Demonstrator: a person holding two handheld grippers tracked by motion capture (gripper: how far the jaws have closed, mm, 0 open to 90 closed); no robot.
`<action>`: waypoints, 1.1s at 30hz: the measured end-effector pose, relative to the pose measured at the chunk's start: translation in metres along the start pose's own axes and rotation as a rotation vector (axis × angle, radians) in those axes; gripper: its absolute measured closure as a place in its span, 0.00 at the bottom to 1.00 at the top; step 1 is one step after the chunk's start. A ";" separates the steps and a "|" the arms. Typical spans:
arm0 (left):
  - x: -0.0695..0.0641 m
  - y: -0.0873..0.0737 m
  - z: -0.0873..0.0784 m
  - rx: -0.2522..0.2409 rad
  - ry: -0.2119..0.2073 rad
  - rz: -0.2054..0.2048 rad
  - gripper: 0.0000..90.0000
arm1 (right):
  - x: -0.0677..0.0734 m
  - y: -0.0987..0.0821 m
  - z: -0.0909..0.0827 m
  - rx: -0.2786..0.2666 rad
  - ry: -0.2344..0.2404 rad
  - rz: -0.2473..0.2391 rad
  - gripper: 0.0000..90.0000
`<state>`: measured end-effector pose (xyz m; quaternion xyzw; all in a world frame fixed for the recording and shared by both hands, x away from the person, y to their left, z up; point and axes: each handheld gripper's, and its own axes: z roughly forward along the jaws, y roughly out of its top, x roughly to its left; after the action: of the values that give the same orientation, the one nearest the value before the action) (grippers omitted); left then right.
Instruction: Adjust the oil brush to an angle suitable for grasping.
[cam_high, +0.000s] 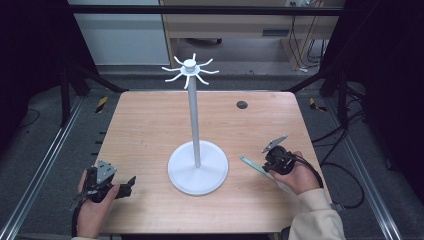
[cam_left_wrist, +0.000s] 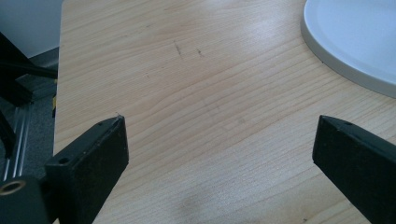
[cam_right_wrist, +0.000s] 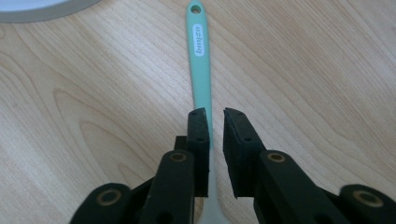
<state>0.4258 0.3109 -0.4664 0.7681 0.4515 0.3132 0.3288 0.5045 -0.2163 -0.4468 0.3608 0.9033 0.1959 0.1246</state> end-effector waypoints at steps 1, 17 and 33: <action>0.000 0.000 0.000 0.002 -0.001 -0.001 0.03 | 0.000 0.000 -0.001 0.003 0.004 0.005 0.86; -0.002 0.000 0.002 0.009 0.000 0.009 0.03 | -0.005 0.009 0.001 0.088 0.030 -0.033 0.80; -0.003 0.000 0.003 0.013 -0.005 0.014 0.03 | -0.002 0.013 0.012 0.166 0.051 -0.086 0.82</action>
<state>0.4268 0.3077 -0.4691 0.7742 0.4471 0.3107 0.3229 0.5179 -0.2059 -0.4516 0.3257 0.9339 0.1241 0.0795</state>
